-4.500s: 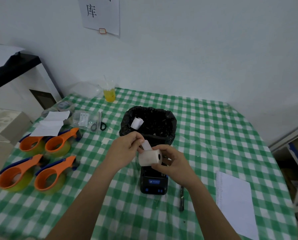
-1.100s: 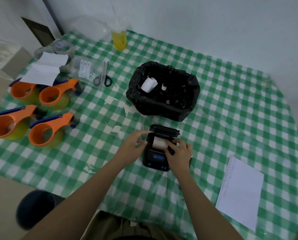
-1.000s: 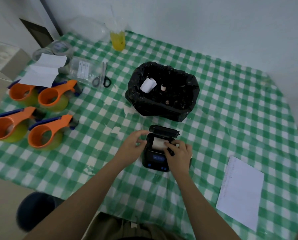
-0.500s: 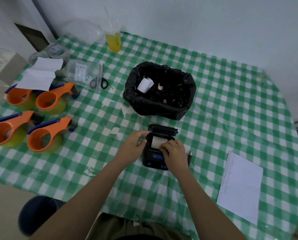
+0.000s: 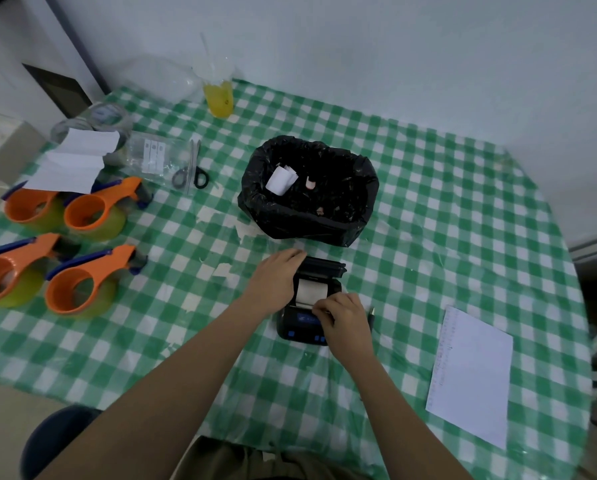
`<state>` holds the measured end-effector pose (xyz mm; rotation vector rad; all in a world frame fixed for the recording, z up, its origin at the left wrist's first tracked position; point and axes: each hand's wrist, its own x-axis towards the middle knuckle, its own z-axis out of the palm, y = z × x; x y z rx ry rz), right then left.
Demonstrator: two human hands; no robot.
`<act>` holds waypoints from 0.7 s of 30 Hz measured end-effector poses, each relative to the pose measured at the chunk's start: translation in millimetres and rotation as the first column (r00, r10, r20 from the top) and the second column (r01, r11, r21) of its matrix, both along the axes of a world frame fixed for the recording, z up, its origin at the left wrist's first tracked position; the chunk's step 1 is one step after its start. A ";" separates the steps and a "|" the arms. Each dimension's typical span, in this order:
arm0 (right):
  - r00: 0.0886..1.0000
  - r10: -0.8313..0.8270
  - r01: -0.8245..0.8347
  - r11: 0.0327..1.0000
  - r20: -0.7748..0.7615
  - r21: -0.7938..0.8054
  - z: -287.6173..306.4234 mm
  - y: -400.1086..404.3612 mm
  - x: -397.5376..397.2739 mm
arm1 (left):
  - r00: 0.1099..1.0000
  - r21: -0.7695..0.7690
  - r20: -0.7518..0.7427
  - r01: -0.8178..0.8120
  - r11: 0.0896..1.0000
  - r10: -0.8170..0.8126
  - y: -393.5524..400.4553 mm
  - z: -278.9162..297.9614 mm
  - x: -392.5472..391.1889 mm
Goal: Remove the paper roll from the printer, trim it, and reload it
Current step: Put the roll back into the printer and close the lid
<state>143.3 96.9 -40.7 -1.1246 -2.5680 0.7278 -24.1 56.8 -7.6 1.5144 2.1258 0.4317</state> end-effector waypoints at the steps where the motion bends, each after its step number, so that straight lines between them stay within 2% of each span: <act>1: 1.000 -0.002 0.002 1.000 0.000 0.001 0.6 -0.4 0.4 | 1.000 0.007 0.007 0.000 1.000 -0.001 -1.4 -1.6 0.5; 8: 1.000 0.000 -0.001 1.000 -0.029 -0.009 1.9 -2.4 4.0 | 0.998 0.073 0.056 -0.004 0.997 0.000 -17.0 -10.2 3.4; 10: 0.998 -0.015 0.011 0.997 -0.057 -0.078 5.0 -1.7 5.6 | 0.998 0.096 0.067 0.003 0.995 -0.010 -22.2 -12.3 4.7; 12: 0.985 -0.115 0.087 0.976 -0.130 -0.202 12.5 1.7 5.7 | 0.997 0.107 0.073 0.002 0.994 -0.010 -26.4 -13.3 5.7; 15: 0.903 -0.374 0.278 0.883 -0.209 -0.378 23.8 16.7 1.6 | 0.996 0.073 0.084 -0.019 0.997 0.012 -31.6 -14.0 8.4; 17: 0.878 -0.454 0.347 0.822 -0.151 -0.452 27.1 30.2 -3.5 | 0.996 0.062 0.091 -0.021 0.998 0.015 -35.5 -16.0 10.5; 21: 0.905 -0.423 0.374 0.741 0.045 -0.558 24.1 45.5 -7.7 | 0.992 0.030 0.125 -0.020 0.999 0.016 -39.1 -18.0 11.8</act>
